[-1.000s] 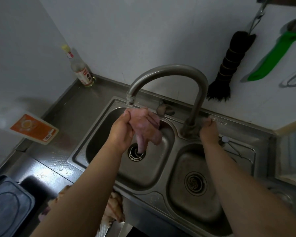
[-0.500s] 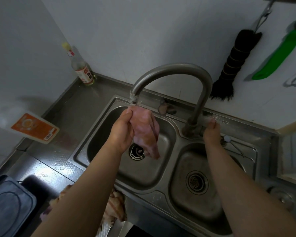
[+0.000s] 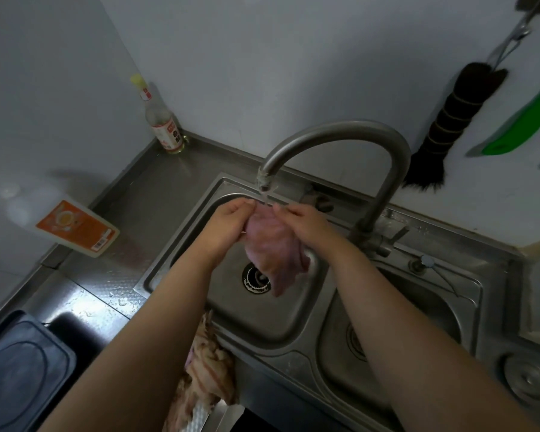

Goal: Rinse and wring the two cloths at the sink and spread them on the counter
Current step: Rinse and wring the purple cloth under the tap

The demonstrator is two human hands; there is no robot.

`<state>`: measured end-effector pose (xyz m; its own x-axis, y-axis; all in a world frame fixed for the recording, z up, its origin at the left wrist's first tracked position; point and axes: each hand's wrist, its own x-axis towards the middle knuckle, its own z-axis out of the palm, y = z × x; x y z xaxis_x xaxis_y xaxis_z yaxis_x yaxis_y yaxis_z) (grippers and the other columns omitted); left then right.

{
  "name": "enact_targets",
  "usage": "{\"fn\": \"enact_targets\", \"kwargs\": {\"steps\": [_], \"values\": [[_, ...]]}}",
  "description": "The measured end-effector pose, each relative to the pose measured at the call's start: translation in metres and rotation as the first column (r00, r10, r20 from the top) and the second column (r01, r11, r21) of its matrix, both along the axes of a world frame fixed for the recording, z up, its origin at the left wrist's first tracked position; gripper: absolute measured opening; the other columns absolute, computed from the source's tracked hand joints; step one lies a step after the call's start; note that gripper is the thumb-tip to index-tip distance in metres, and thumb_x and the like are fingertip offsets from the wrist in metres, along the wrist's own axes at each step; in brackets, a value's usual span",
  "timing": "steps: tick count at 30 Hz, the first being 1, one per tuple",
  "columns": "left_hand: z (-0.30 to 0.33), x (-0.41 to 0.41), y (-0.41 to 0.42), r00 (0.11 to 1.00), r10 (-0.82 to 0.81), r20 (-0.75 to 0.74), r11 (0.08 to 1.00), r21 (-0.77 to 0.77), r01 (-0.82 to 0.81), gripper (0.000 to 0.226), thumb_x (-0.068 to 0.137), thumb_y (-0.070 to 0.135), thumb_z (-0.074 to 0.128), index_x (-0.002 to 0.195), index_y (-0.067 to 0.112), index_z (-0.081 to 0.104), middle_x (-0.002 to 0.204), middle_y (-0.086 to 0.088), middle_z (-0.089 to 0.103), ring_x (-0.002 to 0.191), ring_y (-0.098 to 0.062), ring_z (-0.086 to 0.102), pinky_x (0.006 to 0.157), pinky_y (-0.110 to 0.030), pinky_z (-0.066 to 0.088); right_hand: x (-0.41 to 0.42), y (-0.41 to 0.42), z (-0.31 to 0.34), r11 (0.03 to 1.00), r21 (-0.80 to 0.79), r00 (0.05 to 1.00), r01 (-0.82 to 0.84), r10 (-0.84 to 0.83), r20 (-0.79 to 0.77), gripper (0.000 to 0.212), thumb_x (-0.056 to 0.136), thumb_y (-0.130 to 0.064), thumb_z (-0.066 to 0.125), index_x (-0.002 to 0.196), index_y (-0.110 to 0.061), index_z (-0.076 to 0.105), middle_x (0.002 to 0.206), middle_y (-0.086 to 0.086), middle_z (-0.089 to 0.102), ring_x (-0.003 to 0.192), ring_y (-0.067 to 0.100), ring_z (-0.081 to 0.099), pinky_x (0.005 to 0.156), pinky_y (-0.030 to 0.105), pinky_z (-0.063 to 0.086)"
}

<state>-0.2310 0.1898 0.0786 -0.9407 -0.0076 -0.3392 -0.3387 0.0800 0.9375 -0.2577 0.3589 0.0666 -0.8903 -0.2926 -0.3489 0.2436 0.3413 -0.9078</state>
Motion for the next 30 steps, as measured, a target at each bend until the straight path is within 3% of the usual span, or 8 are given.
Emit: {"fn": "enact_targets", "kwargs": {"steps": [3,8,12,17,20,23,27,30], "values": [[0.004,-0.001,-0.01,0.995,-0.084,-0.045,0.948,-0.31,0.066,0.042,0.097,0.031,0.056,0.086,-0.009,0.06,0.069,-0.013,0.05,0.06,-0.018,0.046,0.059,-0.028,0.04,-0.01,0.001,-0.007,0.978,-0.169,0.992,0.12,-0.114,0.047,0.029,0.093,-0.041,0.058,0.083,-0.017,0.07,0.078,0.0,0.07,0.076,0.013,0.065,0.072,0.032,0.051],[-0.002,-0.015,-0.007,0.993,0.117,-0.008,0.966,-0.231,-0.116,0.044,0.091,0.046,0.06,0.074,0.005,0.058,0.058,-0.015,0.048,0.047,-0.021,0.05,0.049,-0.028,0.041,-0.011,-0.022,0.003,0.875,-0.338,0.934,0.346,-0.286,0.215,0.03,0.087,-0.039,0.066,0.08,-0.01,0.067,0.079,0.009,0.069,0.076,0.023,0.066,0.072,0.034,0.053],[-0.016,-0.032,0.018,0.853,0.399,0.337,0.863,0.174,-0.473,0.042,0.094,0.045,0.052,0.079,0.009,0.067,0.069,-0.01,0.068,0.072,-0.026,0.068,0.079,-0.04,0.056,0.006,-0.069,0.004,0.965,-0.052,0.966,0.258,-0.259,-0.013,0.037,0.096,-0.04,0.051,0.077,-0.012,0.067,0.07,0.002,0.068,0.074,0.019,0.069,0.066,0.027,0.054],[-0.014,-0.03,0.05,0.807,0.426,0.408,0.836,0.162,-0.524,0.031,0.095,0.03,0.055,0.079,0.006,0.066,0.075,-0.012,0.068,0.083,-0.028,0.066,0.087,-0.043,0.053,-0.018,-0.058,0.003,0.934,0.194,0.953,0.3,-0.285,-0.102,0.032,0.1,-0.018,0.039,0.096,0.001,0.065,0.091,0.015,0.065,0.089,0.028,0.062,0.054,0.012,0.032],[-0.014,-0.04,0.034,0.755,0.465,0.463,0.794,0.159,-0.587,0.03,0.098,0.029,0.049,0.086,0.006,0.063,0.084,-0.013,0.066,0.085,-0.026,0.065,0.087,-0.037,0.053,-0.006,-0.072,-0.001,0.956,0.206,0.965,0.209,-0.168,-0.2,0.041,0.103,-0.031,0.035,0.078,-0.011,0.061,0.072,0.005,0.061,0.067,0.02,0.061,0.059,0.025,0.045],[-0.005,-0.035,0.05,0.758,0.4,0.516,0.783,0.238,-0.575,0.031,0.101,0.026,0.043,0.089,0.003,0.06,0.082,-0.014,0.062,0.079,-0.023,0.062,0.074,-0.031,0.052,-0.023,-0.058,-0.007,0.929,0.253,0.954,0.272,-0.227,-0.194,0.047,0.1,-0.025,0.023,0.088,-0.005,0.063,0.082,0.01,0.065,0.076,0.026,0.062,0.061,0.028,0.04],[-0.008,-0.038,0.044,0.764,0.393,0.511,0.807,0.207,-0.553,0.031,0.097,0.031,0.051,0.098,0.004,0.066,0.09,-0.015,0.069,0.098,-0.029,0.067,0.094,-0.039,0.053,-0.013,-0.064,-0.001,0.946,0.22,0.969,0.237,-0.214,-0.124,0.039,0.102,-0.027,0.037,0.073,-0.012,0.058,0.068,0.0,0.057,0.065,0.018,0.056,0.05,0.017,0.036],[-0.007,-0.032,0.048,0.771,0.332,0.543,0.791,0.284,-0.541,0.034,0.1,0.032,0.046,0.101,0.003,0.064,0.085,-0.015,0.064,0.103,-0.029,0.062,0.094,-0.036,0.048,-0.018,-0.06,-0.007,0.93,0.285,0.968,0.233,-0.194,-0.162,0.036,0.103,-0.023,0.035,0.094,-0.004,0.064,0.09,0.013,0.068,0.083,0.028,0.065,0.063,0.029,0.043]]}}
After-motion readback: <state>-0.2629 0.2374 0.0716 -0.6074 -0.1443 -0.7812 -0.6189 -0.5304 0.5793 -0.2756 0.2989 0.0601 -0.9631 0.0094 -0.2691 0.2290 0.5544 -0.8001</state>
